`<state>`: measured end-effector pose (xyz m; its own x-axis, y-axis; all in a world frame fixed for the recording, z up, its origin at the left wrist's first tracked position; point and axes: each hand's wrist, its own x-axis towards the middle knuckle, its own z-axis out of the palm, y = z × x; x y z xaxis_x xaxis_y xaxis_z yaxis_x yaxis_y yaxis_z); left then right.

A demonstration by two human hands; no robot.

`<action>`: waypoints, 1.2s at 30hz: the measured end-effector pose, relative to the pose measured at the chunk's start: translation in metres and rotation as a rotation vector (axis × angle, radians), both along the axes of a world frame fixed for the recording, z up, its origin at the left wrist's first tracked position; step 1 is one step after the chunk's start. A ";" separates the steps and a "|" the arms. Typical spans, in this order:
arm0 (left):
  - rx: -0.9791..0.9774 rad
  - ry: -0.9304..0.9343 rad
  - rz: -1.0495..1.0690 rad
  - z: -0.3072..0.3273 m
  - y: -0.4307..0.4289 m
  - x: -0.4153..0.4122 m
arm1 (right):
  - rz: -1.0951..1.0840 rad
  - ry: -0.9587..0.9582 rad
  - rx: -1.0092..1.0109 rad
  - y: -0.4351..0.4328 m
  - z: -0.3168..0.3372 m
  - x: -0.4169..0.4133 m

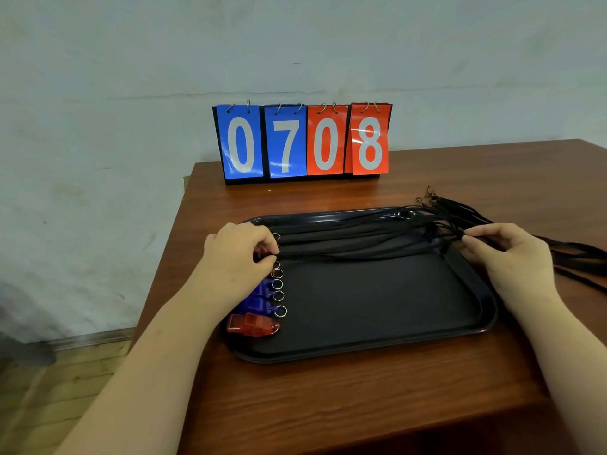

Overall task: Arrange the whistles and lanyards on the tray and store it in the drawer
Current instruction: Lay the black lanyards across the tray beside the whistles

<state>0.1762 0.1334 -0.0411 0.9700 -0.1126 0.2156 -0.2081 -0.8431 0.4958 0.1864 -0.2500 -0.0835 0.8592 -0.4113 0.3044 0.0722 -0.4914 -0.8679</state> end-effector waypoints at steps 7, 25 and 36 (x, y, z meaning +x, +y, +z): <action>0.028 0.022 -0.001 0.001 -0.001 0.002 | -0.005 0.006 -0.012 -0.002 -0.002 0.002; 0.087 -0.012 0.016 -0.002 0.000 0.001 | 0.004 -0.014 0.008 -0.002 -0.002 0.002; 0.117 -0.031 0.010 -0.008 0.001 0.004 | 0.038 -0.029 0.009 0.002 0.002 -0.001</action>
<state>0.1801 0.1342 -0.0486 0.9641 -0.1295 0.2319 -0.2136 -0.8970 0.3870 0.1858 -0.2481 -0.0814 0.8649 -0.3816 0.3260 0.1159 -0.4802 -0.8695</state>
